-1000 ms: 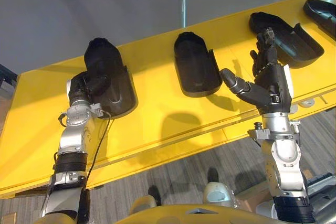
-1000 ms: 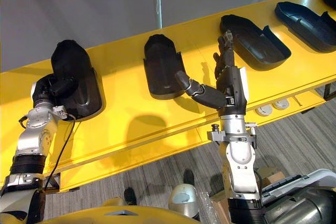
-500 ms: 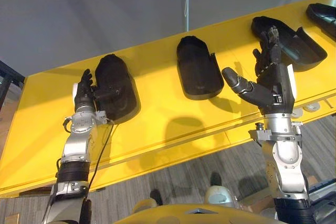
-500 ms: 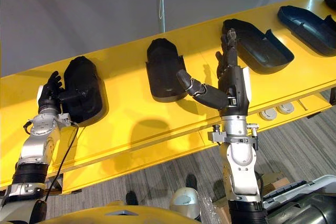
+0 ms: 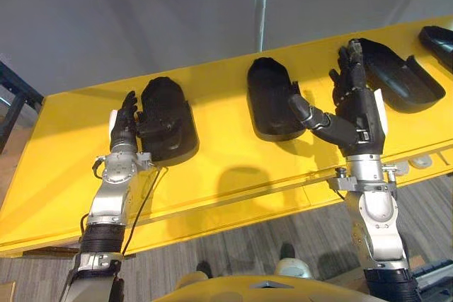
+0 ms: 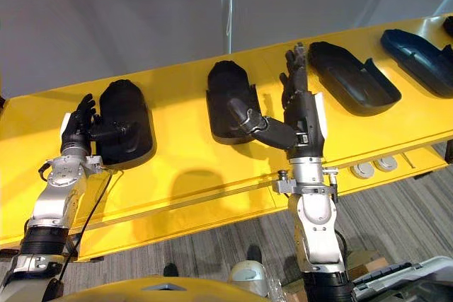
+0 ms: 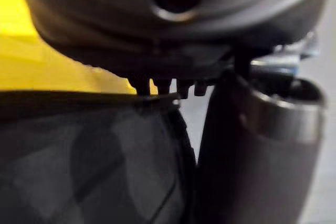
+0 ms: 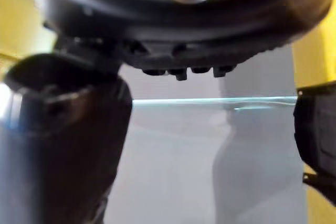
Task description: Walk over and take three plastic housings, then place them on the shelf
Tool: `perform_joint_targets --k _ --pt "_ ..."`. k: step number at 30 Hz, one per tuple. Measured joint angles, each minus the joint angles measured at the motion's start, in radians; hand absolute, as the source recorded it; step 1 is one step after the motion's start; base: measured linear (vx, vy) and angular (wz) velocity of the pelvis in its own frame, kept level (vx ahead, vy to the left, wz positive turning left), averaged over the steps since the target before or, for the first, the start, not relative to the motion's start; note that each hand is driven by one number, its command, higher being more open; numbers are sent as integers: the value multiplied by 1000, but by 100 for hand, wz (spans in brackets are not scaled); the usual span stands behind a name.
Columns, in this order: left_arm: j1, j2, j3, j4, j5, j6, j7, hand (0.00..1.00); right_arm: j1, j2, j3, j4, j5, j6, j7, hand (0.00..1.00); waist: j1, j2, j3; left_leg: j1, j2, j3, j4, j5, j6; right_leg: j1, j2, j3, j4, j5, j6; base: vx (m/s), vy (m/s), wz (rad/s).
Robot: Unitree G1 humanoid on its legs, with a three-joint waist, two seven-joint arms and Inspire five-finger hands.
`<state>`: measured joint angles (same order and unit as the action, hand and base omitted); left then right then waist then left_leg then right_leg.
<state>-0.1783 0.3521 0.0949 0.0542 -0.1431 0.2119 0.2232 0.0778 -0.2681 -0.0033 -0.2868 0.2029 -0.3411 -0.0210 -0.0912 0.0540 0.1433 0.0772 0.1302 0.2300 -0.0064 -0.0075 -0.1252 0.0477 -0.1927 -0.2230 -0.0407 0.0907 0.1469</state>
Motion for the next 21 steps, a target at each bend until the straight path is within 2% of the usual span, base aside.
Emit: perform_joint_targets --k 3,7,8,10,12,13,18,21 --pt "4 -1 1 -107 0 -44 26 100 -16 1 5 1 3 0 12 100 7 -8 -11 -1 0 -15 -2 4 -2 10 1 -17 -6 0 0 13 -6 12" --pt "42 -49 22 -324 1 -212 68 100 -26 7 15 6 5 0 5 100 15 -10 -26 21 1 -22 -16 7 -3 33 1 -30 -14 0 0 13 1 8" --pt "57 -73 22 -396 12 -289 93 100 -26 18 17 15 0 1 -3 100 19 -8 -41 21 2 -26 -18 6 -3 37 1 -38 -15 0 0 -9 2 6" --pt "73 -84 23 -457 41 -366 119 100 -26 36 16 19 0 2 -18 100 21 -3 -54 23 2 -27 -22 7 -3 42 1 -42 -16 0 -1 -9 2 3" --pt "76 -100 33 -484 62 -415 138 100 -26 38 15 19 -1 3 -30 100 29 2 -61 31 2 -27 -36 13 -3 43 1 -42 -16 -1 -1 0 0 0" --pt "217 -199 99 -528 110 -536 234 100 -23 82 2 45 0 5 -24 100 38 -43 -117 36 1 -32 -81 44 -4 42 7 -64 -21 -5 -6 0 0 0" --pt "224 -204 99 -528 110 -537 232 100 -17 82 -2 46 0 5 -23 100 36 -43 -117 37 1 -32 -78 44 -4 42 7 -63 -19 -5 -6 0 0 0" --pt "284 -238 99 -528 101 -545 219 100 28 87 -30 46 11 5 -7 100 37 -44 -116 40 0 -23 -77 44 -4 36 6 -45 -14 -5 -7 0 0 -6"
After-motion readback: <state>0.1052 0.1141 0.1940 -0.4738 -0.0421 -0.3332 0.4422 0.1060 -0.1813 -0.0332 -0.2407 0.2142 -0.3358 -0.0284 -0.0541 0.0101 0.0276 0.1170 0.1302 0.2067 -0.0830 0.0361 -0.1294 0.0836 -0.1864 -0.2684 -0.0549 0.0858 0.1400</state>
